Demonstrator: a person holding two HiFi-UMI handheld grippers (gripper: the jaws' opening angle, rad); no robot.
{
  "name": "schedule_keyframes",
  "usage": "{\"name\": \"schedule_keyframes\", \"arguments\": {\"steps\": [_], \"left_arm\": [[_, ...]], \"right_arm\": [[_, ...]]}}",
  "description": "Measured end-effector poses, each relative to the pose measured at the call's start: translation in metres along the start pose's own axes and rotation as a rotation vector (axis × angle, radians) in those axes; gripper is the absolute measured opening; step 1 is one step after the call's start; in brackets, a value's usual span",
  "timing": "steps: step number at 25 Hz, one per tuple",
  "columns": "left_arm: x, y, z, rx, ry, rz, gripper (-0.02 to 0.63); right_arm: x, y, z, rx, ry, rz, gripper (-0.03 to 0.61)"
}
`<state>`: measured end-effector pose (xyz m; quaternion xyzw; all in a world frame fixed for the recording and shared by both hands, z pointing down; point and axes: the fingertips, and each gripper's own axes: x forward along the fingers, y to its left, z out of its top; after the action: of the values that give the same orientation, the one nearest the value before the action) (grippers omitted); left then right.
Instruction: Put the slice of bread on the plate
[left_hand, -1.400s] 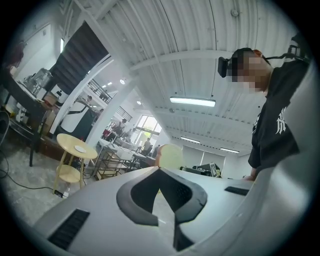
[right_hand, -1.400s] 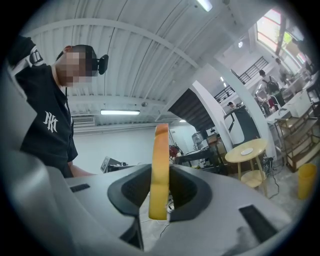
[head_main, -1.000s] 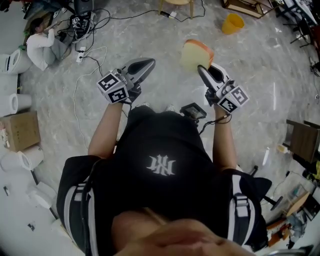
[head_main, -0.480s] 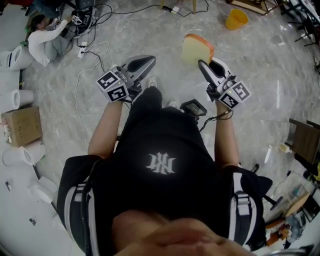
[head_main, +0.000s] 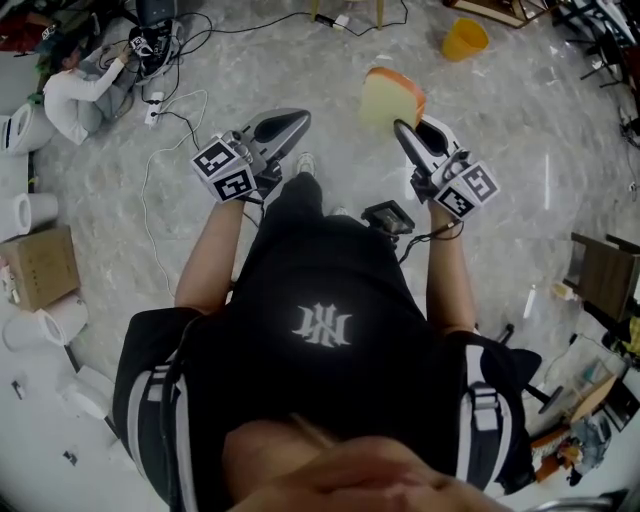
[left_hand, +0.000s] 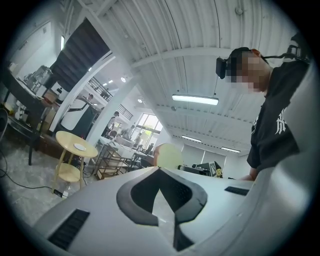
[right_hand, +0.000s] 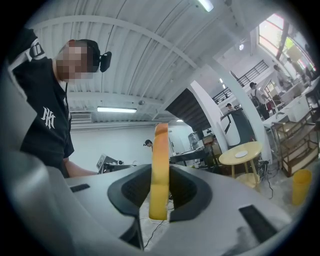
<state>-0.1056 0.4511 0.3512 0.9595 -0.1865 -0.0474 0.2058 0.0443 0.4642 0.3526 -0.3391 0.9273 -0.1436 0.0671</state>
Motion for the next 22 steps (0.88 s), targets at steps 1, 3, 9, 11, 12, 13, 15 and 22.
{"name": "schedule_keyframes", "arguments": {"steps": [1, 3, 9, 11, 12, 13, 15, 22], "left_arm": [[0.0, 0.007, 0.003, 0.0, -0.002, -0.001, 0.009], [0.002, 0.022, 0.01, 0.0, -0.007, -0.004, 0.009], [0.013, 0.072, 0.031, 0.002, -0.007, -0.018, 0.009], [0.017, 0.09, 0.037, 0.004, -0.007, -0.025, 0.009], [0.02, 0.099, 0.041, 0.004, -0.008, -0.028, 0.009], [0.022, 0.109, 0.044, 0.002, -0.01, -0.032, 0.009], [0.027, 0.128, 0.053, -0.001, -0.013, -0.041, 0.009], [0.036, 0.184, 0.082, -0.026, -0.013, -0.075, 0.009]], "right_arm": [[0.005, -0.003, 0.001, -0.001, 0.001, -0.003, 0.095], [0.017, -0.012, 0.003, -0.002, 0.002, -0.009, 0.095], [0.059, -0.042, 0.013, -0.007, 0.0, -0.023, 0.095], [0.074, -0.053, 0.015, -0.009, 0.004, -0.027, 0.095], [0.082, -0.059, 0.016, -0.011, 0.006, -0.03, 0.095], [0.09, -0.065, 0.018, -0.012, 0.008, -0.033, 0.095], [0.107, -0.076, 0.022, -0.016, 0.012, -0.04, 0.095], [0.159, -0.103, 0.039, -0.023, 0.034, -0.068, 0.095]]}}
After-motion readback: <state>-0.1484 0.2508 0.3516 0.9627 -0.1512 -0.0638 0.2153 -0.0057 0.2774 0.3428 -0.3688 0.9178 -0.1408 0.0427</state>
